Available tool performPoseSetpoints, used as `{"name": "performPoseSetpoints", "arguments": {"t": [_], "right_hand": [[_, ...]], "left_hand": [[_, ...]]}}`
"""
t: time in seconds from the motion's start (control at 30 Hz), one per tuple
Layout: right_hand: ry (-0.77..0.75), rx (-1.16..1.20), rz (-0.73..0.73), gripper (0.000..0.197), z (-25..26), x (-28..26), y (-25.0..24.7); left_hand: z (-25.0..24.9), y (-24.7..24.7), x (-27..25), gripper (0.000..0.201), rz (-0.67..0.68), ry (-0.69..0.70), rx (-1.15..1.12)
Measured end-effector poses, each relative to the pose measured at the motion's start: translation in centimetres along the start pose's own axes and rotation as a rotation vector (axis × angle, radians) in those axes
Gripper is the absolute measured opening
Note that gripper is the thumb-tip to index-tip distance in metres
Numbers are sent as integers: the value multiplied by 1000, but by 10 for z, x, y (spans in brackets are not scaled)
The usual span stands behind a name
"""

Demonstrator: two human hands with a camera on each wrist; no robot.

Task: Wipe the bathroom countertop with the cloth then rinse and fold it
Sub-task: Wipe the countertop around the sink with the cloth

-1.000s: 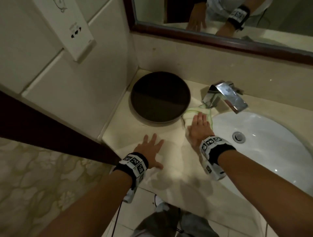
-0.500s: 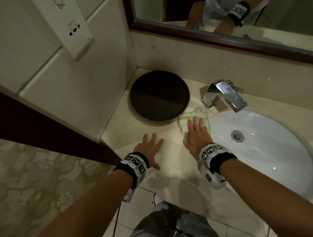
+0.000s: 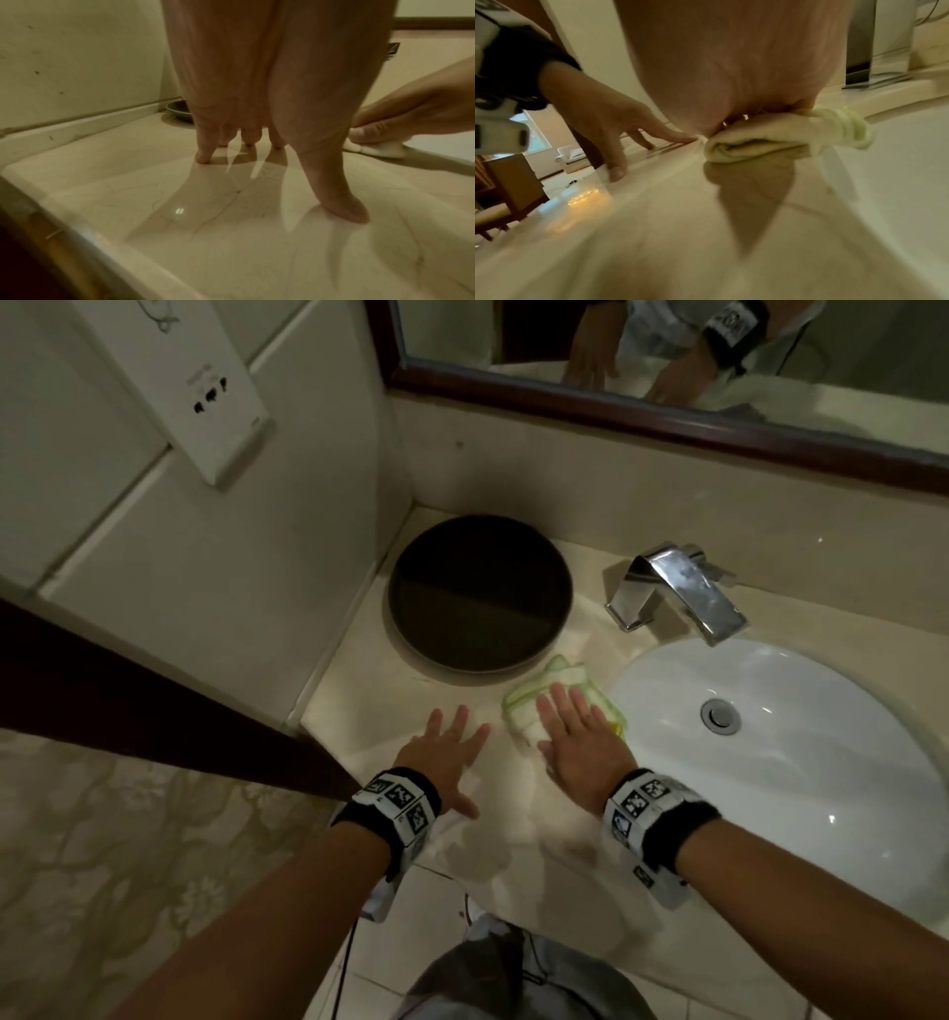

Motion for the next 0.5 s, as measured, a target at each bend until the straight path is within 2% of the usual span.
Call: {"name": "performPoseSetpoints", "arguments": {"t": [0.23, 0.5], "right_hand": [[159, 72, 57, 61, -72, 51, -31], [151, 119, 46, 60, -70, 51, -30]], "left_hand": [[0, -1, 0, 108, 26, -3, 13], [-2, -8, -3, 103, 55, -26, -52]]}}
Point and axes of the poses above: each hand's wrist, its own x-axis towards the middle knuckle, its own y-axis out of the palm, z = x × y, the point moved 10 cm from there along x, towards the middle knuckle, and after that the axes turned 8 degrees about -x, right-handed, at the moved point
